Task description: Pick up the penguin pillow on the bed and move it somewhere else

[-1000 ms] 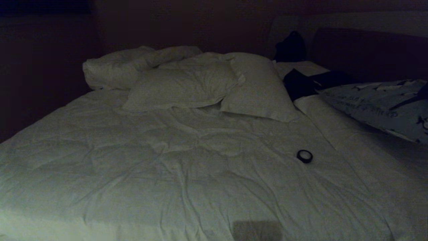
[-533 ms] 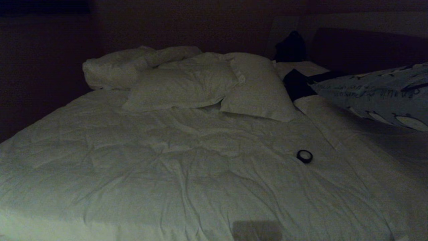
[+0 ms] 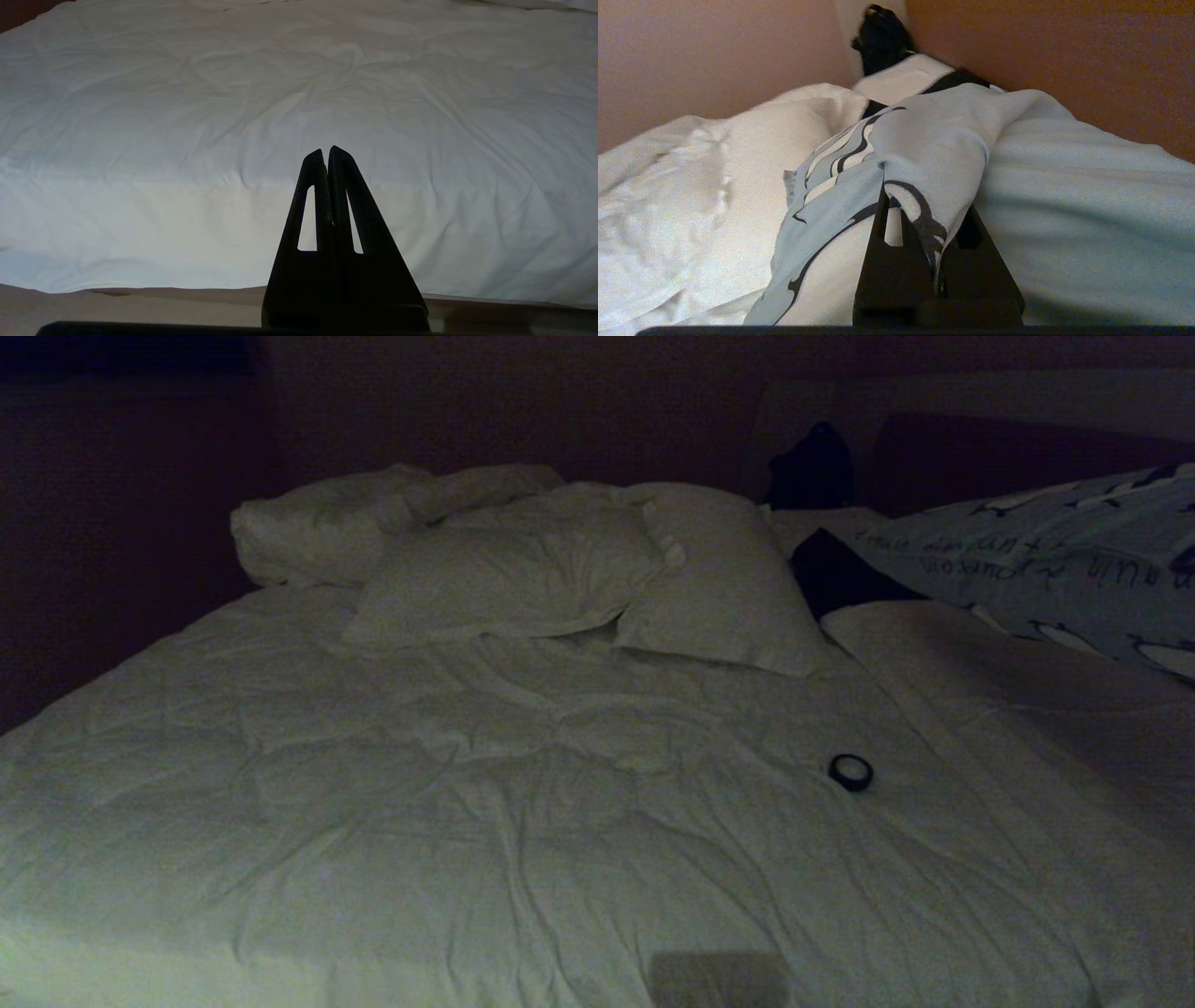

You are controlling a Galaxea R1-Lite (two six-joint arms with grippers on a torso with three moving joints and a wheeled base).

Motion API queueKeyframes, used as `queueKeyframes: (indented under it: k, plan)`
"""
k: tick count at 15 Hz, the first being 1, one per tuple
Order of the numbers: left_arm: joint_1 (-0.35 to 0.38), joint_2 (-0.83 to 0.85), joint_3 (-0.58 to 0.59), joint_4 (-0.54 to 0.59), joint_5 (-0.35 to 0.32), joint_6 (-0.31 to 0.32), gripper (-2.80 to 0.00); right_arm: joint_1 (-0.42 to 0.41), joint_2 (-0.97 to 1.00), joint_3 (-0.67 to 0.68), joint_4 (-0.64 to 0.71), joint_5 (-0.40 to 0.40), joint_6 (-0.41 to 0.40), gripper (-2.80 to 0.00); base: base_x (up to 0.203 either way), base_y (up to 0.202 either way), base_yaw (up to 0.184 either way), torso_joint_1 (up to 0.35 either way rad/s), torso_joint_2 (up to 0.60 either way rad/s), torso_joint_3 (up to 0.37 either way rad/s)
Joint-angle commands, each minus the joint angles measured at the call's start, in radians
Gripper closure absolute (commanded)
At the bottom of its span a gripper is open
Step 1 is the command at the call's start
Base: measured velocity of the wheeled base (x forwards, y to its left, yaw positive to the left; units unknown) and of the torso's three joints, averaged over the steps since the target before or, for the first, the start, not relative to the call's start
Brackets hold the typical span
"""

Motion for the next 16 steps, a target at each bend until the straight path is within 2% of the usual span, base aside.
queueKeyframes:
  k: [1,16]
  plan:
    - [0.000,0.000,0.002,0.000,0.000,-0.001,0.00,0.022,-0.036,0.013,-0.003,0.001,0.002,0.00,0.000,0.000,0.000,0.000,0.00,0.000]
    - [0.000,0.000,0.002,0.000,0.000,0.001,0.00,0.034,-0.051,0.023,-0.008,0.004,0.002,0.00,0.000,0.000,0.000,0.000,0.00,0.000]
